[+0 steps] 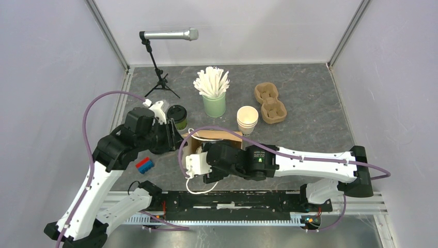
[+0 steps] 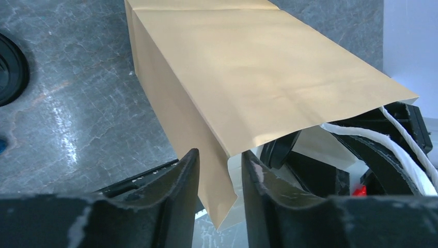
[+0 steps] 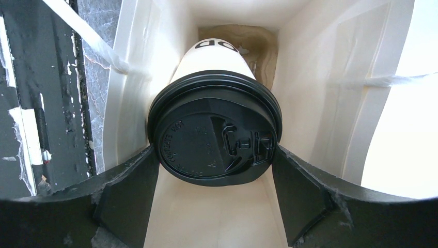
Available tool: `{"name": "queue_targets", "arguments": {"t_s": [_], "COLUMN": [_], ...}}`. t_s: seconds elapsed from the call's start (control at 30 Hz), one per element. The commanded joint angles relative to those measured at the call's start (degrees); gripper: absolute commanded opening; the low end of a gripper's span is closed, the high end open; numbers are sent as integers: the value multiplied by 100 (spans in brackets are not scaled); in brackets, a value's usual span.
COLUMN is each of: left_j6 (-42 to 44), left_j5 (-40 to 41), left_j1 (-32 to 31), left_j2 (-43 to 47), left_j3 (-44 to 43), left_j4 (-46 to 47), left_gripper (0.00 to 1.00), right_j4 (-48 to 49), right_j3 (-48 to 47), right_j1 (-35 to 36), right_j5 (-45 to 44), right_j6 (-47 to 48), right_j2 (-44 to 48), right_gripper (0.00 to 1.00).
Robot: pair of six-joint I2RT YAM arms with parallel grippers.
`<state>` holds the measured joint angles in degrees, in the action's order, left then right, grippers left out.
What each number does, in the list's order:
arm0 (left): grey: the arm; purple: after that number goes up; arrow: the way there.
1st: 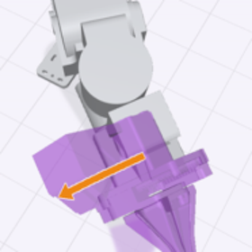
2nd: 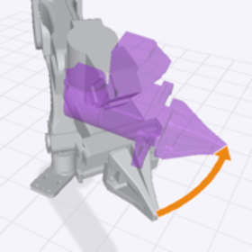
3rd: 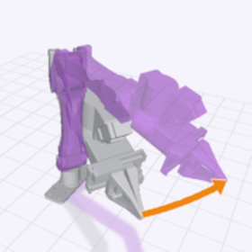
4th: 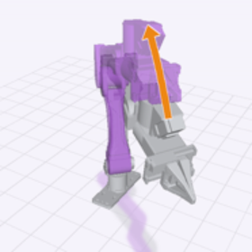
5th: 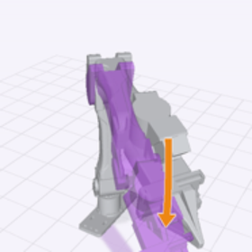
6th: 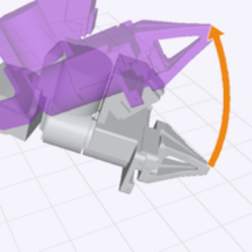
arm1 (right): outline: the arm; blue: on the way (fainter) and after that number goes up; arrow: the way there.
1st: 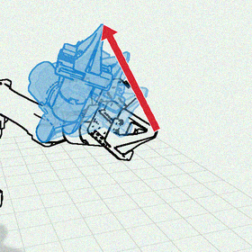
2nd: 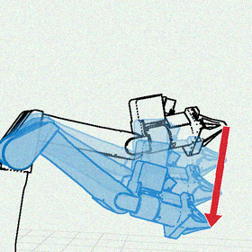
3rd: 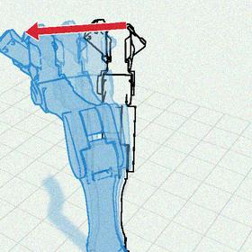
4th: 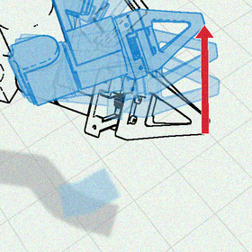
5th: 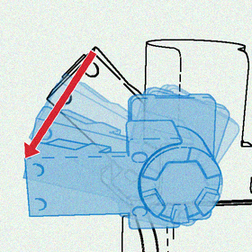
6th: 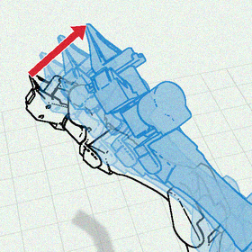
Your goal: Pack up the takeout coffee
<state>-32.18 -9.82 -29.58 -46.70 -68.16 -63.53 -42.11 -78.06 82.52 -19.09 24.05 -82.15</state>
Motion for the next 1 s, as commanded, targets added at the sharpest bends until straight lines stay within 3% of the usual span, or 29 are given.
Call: {"name": "queue_targets", "arguments": {"t_s": [0.0, 0.17, 0.33, 0.4, 0.77, 0.97], "left_j6": [-49, -115, -19, 66, 397, 843], "left_j5": [-200, -297, -450, -569, -890, -838], "left_j1": [23, 18, 23, 23, 23, 23], "left_j2": [112, 265, 326, 418, 988, 922], "left_j3": [69, 373, 439, 509, 1039, 1026], "left_j4": [130, 219, 406, 514, 991, 799], "left_gripper": [44, 39, 8, 3, 2, 2], "right_j4": [328, 358, 384, 324, 857, 1153], "right_j3": [72, 84, 34, -97, -64, 148], "right_j1": [47, 43, 50, 45, 25, -243], "right_j5": [-102, -110, -311, -493, -917, -601], "right_j6": [-124, -147, -185, -191, 230, 549], "right_j2": [214, 199, 128, 3, -480, -461], "right_gripper": [81, 81, 81, 81, 81, 81]}}
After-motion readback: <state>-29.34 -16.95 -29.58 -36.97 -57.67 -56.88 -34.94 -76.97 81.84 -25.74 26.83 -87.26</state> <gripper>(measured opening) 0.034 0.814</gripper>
